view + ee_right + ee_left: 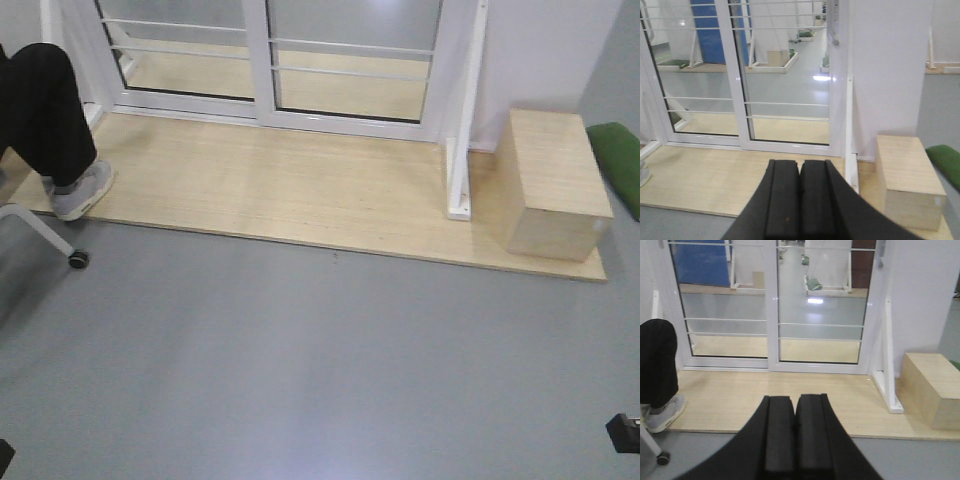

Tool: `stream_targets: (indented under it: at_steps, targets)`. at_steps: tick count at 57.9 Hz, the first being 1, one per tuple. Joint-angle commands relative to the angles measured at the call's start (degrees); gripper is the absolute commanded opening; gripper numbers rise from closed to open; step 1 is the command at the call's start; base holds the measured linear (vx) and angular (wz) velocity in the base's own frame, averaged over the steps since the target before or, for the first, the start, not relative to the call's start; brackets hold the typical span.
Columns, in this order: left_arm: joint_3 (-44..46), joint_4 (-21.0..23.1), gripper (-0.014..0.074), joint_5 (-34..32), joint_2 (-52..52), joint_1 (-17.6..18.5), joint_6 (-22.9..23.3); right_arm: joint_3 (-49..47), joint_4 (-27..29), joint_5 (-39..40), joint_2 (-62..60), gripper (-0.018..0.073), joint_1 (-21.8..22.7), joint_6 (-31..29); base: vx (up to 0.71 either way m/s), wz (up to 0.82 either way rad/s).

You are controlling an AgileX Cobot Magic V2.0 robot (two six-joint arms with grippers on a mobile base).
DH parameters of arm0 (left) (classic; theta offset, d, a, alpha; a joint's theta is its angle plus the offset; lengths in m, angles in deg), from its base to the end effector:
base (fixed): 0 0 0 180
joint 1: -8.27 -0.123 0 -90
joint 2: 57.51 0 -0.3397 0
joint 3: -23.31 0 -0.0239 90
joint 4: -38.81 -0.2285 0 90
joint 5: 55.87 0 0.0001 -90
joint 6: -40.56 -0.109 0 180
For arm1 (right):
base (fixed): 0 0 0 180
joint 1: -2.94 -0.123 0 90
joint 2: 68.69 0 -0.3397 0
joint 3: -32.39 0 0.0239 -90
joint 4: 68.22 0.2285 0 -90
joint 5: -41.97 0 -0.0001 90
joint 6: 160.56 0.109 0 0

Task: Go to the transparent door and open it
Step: 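Drive up to the door, stopping near its silver handle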

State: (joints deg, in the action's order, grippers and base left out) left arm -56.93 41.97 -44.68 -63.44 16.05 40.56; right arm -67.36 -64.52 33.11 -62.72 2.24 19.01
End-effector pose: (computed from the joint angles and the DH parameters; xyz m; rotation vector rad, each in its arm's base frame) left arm -0.0035 -0.0007 0.1832 0.0775 1.6995 -0.1509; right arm -0.0029 0.0011 0.1875 0.0290 1.6592 0.0603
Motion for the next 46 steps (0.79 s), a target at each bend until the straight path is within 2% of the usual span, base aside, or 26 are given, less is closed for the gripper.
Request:
stream_targets:
  at_steps: [1,24,46]
  targets:
    - [-0.74,0.15,0.0003,-4.95,0.86,0.18,0.44,0.18,-0.04,4.78,-0.91,-0.0006,0.19,-0.02,0.38,0.56]
    - [-0.74,0.15,0.0003,-4.95,0.86,0.18,0.44,0.18,-0.04,4.78,-0.91,-0.0006,0.19,-0.02,0.40,0.35]
    - [-0.74,0.15,0.0003,-4.95,0.86,0.18,0.44,0.18,-0.04,4.78,-0.91,-0.0006,0.19,-0.02,0.42,-0.14]
